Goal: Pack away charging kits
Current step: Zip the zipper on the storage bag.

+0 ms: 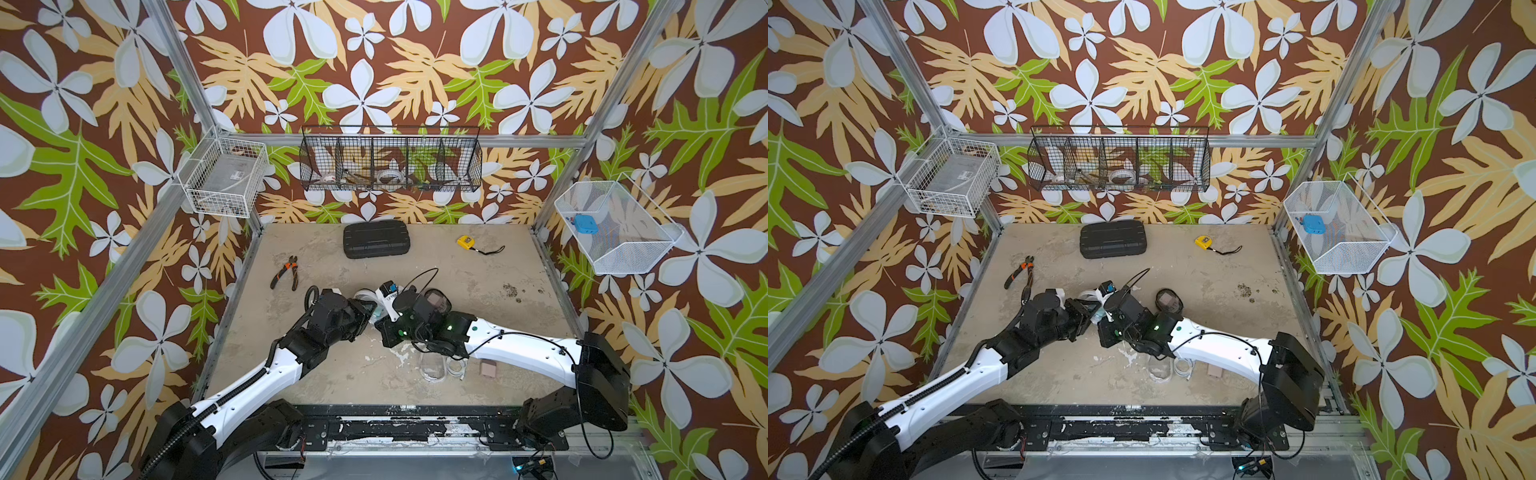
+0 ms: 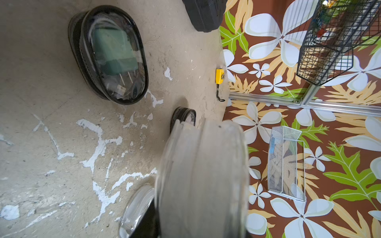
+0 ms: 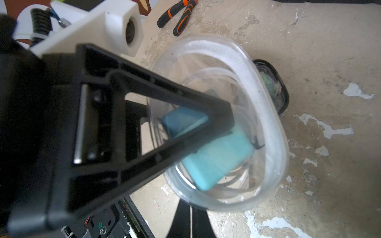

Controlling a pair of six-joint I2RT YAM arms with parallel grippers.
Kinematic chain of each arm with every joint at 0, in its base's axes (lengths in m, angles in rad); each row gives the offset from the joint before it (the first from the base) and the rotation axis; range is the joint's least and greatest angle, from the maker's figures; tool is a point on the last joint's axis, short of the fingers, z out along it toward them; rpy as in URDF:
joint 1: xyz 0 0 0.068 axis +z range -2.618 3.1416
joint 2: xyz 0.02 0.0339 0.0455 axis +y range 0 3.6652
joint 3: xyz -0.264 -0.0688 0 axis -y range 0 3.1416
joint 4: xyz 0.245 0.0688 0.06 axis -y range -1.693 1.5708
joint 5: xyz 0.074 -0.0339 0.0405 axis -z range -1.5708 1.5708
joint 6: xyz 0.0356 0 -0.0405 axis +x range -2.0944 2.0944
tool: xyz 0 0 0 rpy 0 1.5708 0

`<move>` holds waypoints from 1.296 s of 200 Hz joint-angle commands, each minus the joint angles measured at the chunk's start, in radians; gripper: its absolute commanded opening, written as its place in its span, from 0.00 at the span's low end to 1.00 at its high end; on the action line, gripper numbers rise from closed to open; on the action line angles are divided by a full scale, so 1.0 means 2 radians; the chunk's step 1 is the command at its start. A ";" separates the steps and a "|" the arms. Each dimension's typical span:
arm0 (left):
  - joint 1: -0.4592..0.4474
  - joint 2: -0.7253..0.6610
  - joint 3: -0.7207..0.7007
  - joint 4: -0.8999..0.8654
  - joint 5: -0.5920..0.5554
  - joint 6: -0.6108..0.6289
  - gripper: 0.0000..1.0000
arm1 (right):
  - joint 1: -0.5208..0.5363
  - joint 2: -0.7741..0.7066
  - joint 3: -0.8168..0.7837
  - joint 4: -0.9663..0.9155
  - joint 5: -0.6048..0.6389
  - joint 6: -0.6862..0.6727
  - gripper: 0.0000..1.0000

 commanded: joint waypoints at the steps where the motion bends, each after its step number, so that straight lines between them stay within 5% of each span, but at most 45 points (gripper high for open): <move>1: 0.000 -0.006 0.000 0.024 0.018 -0.005 0.00 | -0.002 -0.013 -0.015 0.005 0.020 0.003 0.00; 57: 0.000 0.008 0.006 0.023 0.020 0.002 0.00 | -0.004 -0.041 -0.046 -0.046 0.082 -0.016 0.00; 132: 0.010 0.009 0.010 0.023 0.036 0.032 0.00 | -0.016 -0.057 -0.056 -0.077 0.088 -0.035 0.00; 201: 0.076 0.051 0.012 0.039 0.355 0.207 0.00 | -0.077 -0.073 -0.048 -0.085 0.058 -0.152 0.00; 259: 0.079 0.062 0.041 -0.070 0.426 0.358 0.00 | -0.076 -0.067 -0.002 -0.089 0.072 -0.210 0.00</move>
